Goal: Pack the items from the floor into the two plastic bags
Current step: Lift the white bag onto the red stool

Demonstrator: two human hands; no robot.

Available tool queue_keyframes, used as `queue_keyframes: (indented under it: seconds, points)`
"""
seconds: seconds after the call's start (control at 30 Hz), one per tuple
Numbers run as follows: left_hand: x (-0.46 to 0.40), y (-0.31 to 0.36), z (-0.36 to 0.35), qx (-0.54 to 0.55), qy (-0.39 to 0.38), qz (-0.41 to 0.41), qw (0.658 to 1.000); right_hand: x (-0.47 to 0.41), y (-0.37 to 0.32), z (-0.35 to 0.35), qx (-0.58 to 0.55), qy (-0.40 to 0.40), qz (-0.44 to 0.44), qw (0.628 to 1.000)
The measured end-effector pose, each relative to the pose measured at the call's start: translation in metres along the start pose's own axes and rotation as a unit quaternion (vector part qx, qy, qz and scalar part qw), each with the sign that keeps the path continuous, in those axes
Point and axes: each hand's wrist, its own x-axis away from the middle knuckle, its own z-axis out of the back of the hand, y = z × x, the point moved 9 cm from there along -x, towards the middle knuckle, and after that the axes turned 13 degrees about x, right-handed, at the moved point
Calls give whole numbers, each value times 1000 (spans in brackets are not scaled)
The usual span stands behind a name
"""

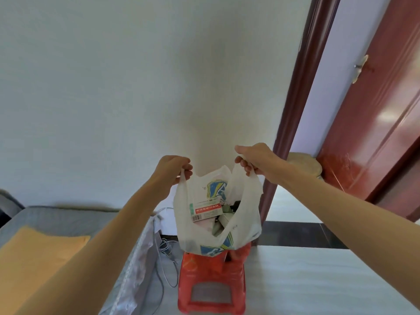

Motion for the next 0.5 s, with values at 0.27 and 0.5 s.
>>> queue_keyframes:
  seconds: [0.27,0.5]
  points:
    - [-100,7,-40,6,-17,-10,1000,-101,-1,24,-4,13,-4,1000]
    - [-171,0,-64,-13,-77,17,997,-168,-8,25,-22,9,-14,1000]
